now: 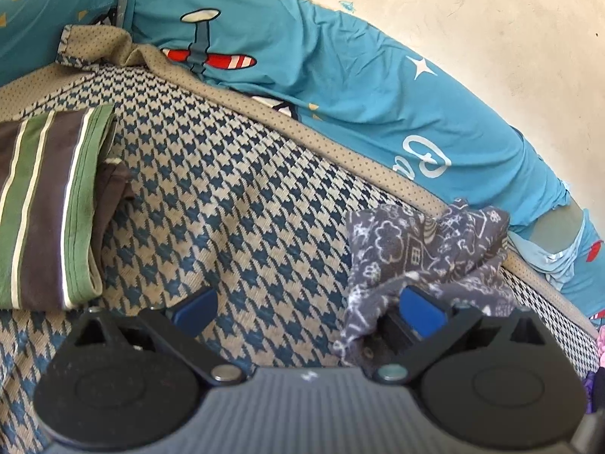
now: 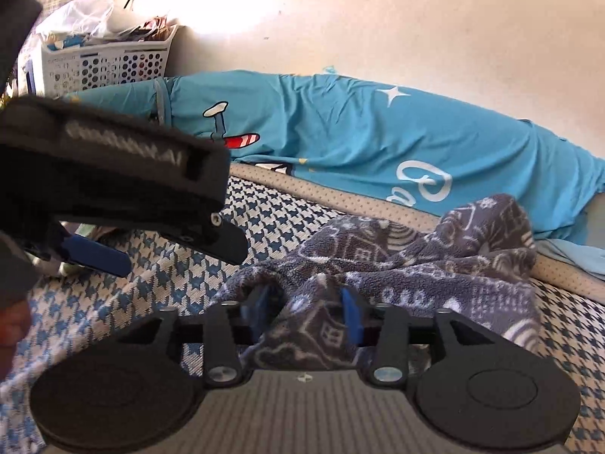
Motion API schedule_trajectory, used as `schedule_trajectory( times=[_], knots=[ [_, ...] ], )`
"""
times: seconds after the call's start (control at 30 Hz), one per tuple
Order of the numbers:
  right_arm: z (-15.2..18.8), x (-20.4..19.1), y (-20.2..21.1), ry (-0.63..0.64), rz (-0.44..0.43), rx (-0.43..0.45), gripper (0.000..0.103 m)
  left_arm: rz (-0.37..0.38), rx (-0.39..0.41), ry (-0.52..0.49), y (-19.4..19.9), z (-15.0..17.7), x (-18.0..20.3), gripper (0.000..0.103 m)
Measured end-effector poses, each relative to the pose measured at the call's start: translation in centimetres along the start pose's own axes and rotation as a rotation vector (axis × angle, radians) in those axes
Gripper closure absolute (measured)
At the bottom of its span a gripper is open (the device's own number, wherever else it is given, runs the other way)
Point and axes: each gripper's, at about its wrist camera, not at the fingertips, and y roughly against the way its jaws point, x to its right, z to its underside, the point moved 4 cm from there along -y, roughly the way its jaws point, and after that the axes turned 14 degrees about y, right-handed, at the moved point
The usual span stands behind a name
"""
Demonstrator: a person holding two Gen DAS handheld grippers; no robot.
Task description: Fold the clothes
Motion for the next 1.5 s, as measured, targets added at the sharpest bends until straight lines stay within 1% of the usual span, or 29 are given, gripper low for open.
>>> schedule_trajectory(
  times=[0.03, 0.07, 0.23, 0.4, 0.5, 0.53, 0.63, 0.67, 0.77, 0.83, 0.9, 1.0, 1.13, 1.27, 1.37, 1.5],
  knots=[
    [0.0, 0.3, 0.6, -0.014, -0.005, 0.006, 0.049, 0.004, 0.002, -0.005, 0.0, 0.0, 0.1, 0.0],
    [0.0, 0.5, 1.2, -0.025, -0.011, 0.018, 0.044, 0.008, 0.001, -0.007, 0.1, 0.1, 0.3, 0.0],
    [0.2, 1.2, 4.4, -0.029, -0.011, 0.024, 0.044, 0.035, 0.008, -0.042, 0.4, 0.6, 1.2, 0.0],
    [1.6, 1.6, 7.2, -0.091, -0.003, -0.014, 0.044, 0.061, -0.002, -0.1, 0.5, 1.5, 2.0, 0.0],
    [2.5, 1.1, 8.9, -0.104, 0.011, -0.028, 0.049, 0.074, -0.002, -0.135, 0.8, 2.1, 2.5, 0.0],
    [2.9, 0.8, 9.5, -0.109, 0.014, -0.032, 0.053, 0.078, 0.001, -0.149, 0.8, 2.3, 2.7, 0.0],
    [4.0, -0.4, 10.9, -0.129, -0.012, -0.04, 0.065, 0.098, -0.002, -0.195, 1.0, 3.0, 3.4, 0.0],
    [4.1, -0.9, 11.0, -0.118, -0.024, -0.041, 0.068, 0.108, -0.008, -0.208, 1.0, 3.2, 3.6, 0.0],
    [4.6, -2.5, 11.4, -0.084, -0.06, -0.044, 0.07, 0.13, -0.036, -0.25, 0.8, 4.2, 4.2, 0.0],
    [5.0, -3.4, 11.2, -0.053, -0.072, -0.057, 0.07, 0.123, -0.044, -0.295, 0.6, 4.9, 4.5, 0.0],
    [5.6, -4.2, 11.1, -0.052, -0.1, -0.082, 0.07, 0.109, -0.052, -0.336, 0.2, 5.6, 4.7, 0.0],
    [6.6, -5.9, 11.1, -0.034, -0.128, -0.117, 0.07, 0.063, -0.072, -0.358, -0.6, 6.1, 4.3, 0.0],
    [7.5, -8.4, 12.4, 0.007, -0.156, -0.117, 0.07, 0.0, -0.102, -0.33, -1.7, 6.0, 2.9, 0.0],
    [8.2, -10.6, 14.0, 0.065, -0.179, -0.118, 0.069, -0.019, -0.123, -0.288, -1.9, 5.7, 1.5, 0.0],
    [8.6, -11.1, 15.1, 0.032, -0.24, -0.123, 0.069, -0.025, -0.124, -0.284, -1.6, 5.7, 0.9, 0.0],
    [9.3, -10.9, 16.2, 0.005, -0.274, -0.132, 0.068, -0.048, -0.105, -0.317, -1.0, 5.9, 0.6, 0.0]
  ],
)
